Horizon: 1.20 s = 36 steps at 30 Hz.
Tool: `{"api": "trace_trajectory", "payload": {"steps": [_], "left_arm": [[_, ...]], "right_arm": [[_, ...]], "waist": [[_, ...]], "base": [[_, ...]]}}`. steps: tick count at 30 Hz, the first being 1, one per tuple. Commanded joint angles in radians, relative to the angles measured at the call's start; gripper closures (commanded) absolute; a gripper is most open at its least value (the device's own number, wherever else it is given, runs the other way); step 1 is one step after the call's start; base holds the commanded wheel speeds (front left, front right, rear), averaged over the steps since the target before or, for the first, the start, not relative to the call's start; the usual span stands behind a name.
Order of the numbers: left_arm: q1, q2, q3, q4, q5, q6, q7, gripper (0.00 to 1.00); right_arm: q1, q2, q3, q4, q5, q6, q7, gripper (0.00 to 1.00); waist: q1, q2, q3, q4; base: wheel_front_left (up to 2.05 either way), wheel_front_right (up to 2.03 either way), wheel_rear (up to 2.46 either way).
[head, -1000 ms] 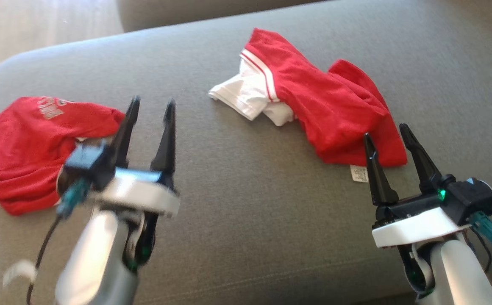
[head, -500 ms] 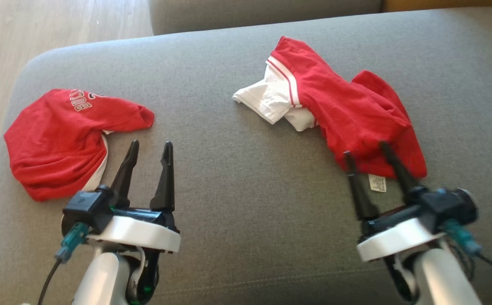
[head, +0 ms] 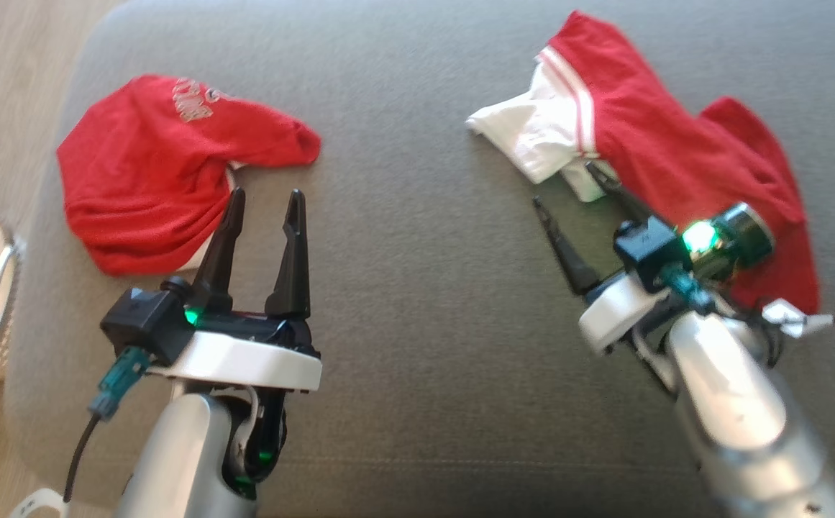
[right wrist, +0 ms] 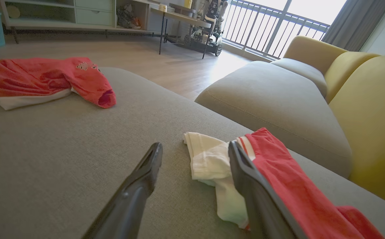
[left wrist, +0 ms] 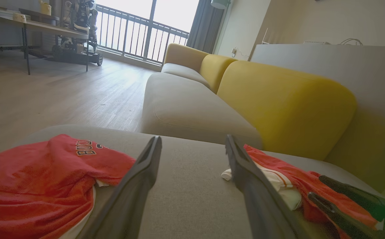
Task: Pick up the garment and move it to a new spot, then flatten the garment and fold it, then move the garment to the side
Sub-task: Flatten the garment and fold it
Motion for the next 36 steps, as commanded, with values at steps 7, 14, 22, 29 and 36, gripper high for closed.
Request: {"api": "trace_trajectory", "payload": {"steps": [7,14,22,29,36], "left_arm": [[-0.061,0.003,0.001,-0.075,-0.086,0.033,-0.005,0.00],[-0.070,0.003,-0.017,-0.079,-0.098,0.044,-0.005,0.00],[-0.075,0.003,-0.019,-0.086,-0.100,0.053,-0.005,0.00],[-0.086,0.003,-0.033,-0.087,-0.109,0.053,-0.005,0.00],[-0.081,0.003,-0.030,-0.082,-0.114,0.052,-0.005,0.00]], "right_arm": [[-0.170,-0.033,-0.039,0.156,-0.106,0.000,0.011,0.00],[-0.229,-0.046,-0.067,0.276,-0.146,0.000,0.014,0.00],[-0.254,-0.039,-0.135,0.336,-0.222,0.000,0.003,0.00],[-0.272,-0.014,-0.161,0.348,-0.255,0.000,-0.013,1.00],[-0.259,0.010,-0.109,0.296,-0.205,0.000,-0.019,1.00]], "waist": [[0.0000,0.0000,0.107,0.120],[0.0000,0.0000,0.127,0.155],[0.0000,0.0000,0.140,0.160],[0.0000,0.0000,0.145,0.154],[0.0000,0.0000,0.103,0.139]], "base": [[0.00,0.00,0.00],[0.00,0.00,0.00],[0.00,0.00,0.00],[0.00,0.00,0.00],[0.00,0.00,0.00]]}}
